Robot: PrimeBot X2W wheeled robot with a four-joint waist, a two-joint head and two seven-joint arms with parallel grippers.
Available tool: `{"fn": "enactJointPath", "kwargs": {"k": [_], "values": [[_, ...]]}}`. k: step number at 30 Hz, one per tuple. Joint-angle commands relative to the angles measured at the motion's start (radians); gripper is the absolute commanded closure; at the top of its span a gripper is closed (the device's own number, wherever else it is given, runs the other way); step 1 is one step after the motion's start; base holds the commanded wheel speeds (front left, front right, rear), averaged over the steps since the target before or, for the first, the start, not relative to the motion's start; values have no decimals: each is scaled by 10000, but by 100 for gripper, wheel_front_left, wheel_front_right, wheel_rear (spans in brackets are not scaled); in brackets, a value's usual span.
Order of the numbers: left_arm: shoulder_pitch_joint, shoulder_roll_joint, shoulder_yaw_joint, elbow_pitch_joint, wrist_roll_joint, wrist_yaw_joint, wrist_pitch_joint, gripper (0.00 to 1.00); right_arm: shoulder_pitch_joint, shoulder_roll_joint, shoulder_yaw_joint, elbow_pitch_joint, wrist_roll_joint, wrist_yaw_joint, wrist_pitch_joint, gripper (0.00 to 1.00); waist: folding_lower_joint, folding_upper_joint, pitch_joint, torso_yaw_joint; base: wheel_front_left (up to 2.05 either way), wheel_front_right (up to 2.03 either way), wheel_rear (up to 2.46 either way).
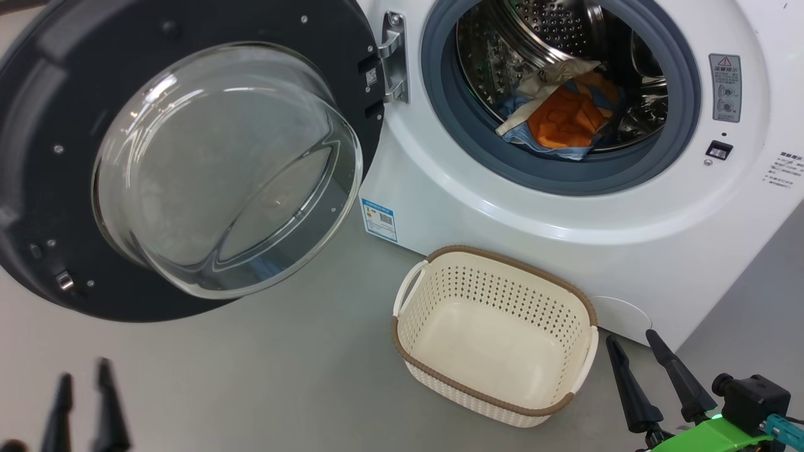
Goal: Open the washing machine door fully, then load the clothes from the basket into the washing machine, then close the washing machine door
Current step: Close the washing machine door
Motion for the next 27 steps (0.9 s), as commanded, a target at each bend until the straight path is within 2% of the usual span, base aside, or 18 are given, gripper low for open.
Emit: {"fn": "enactJointPath", "kwargs": {"k": [1,5,10,11,13,18,20,22,27], "values": [[-378,130,491,-439,-100,-15,-65,100,-395,-103,190,-215,50,16,-49,0,0,-1,19,6,0,0,0],[-897,305,1217,-1371,-702,-15,-65,100,-313,-83,121,-233,47,16,-49,0,0,-1,91,10,0,0,0],[-2045,1605,1808,-1420,-2121,-15,-65,100,-221,-67,-18,-286,9,16,-49,0,0,-1,222,-10,0,0,0],[-2689,2296,1965,-1054,-2811,-15,-65,100,-197,-63,-97,-308,-6,16,-49,0,0,-1,283,-24,0,0,0],[-3337,3068,1993,-439,-3497,-15,-65,100,-210,-68,-134,-338,-30,16,-49,0,0,-1,396,-91,0,0,0],[-5079,4537,1731,1661,-5769,-15,176,100,-306,-123,-147,-372,-88,16,-49,0,0,-1,690,-259,0,0,0],[-5758,5048,1517,2545,-6707,-15,657,100,-360,-153,-133,-373,-105,16,-49,0,0,-1,812,-343,0,0,0],[-6251,5584,1212,3426,-7168,-15,1094,100,-419,-186,-112,-383,-122,16,-49,0,0,-1,923,-427,0,0,0],[-7366,6329,824,5194,-8923,-15,3083,100,-592,-280,-57,-407,-178,16,-49,0,0,-1,1231,-648,0,0,0]]}}
